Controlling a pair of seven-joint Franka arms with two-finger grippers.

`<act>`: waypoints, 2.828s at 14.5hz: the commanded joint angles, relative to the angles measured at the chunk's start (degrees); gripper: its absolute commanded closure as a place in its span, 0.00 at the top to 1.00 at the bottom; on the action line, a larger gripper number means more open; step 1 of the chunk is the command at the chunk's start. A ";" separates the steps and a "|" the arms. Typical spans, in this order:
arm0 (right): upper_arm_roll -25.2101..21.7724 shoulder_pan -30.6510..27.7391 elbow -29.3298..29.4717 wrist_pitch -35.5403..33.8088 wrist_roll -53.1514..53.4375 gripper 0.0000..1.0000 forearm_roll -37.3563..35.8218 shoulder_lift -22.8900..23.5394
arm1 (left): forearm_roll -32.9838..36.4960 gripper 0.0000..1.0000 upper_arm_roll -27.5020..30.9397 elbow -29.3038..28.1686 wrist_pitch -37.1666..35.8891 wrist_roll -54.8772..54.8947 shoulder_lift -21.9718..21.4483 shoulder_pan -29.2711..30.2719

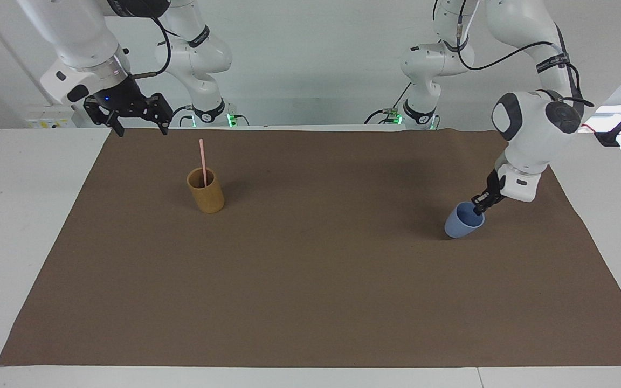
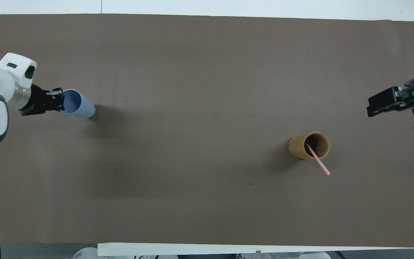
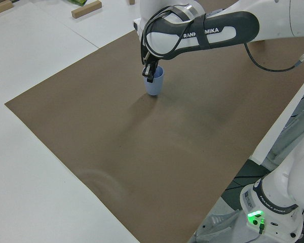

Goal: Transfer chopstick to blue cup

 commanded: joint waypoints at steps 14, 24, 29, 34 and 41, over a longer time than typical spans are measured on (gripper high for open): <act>0.28 2.16 -21.57 13.03 6.24 0.99 10.25 -2.17 | 1.01 1.00 0.95 -2.55 4.76 -31.02 -0.79 -24.47; -0.07 0.14 -30.81 9.60 5.18 0.92 8.84 -2.52 | 4.71 1.00 1.22 19.24 -28.03 24.13 -1.32 8.66; 0.02 0.75 -33.19 10.04 5.10 0.72 8.58 -3.49 | 4.62 1.00 1.13 19.53 -28.32 28.31 -2.73 9.57; 0.02 0.75 -33.63 9.42 5.10 0.43 8.58 -3.75 | 4.27 1.00 0.52 19.88 -27.09 28.83 -4.56 8.95; 0.02 0.75 -33.02 8.10 5.10 0.00 8.05 -3.58 | 4.09 1.00 1.13 18.56 -27.27 28.31 -6.42 9.74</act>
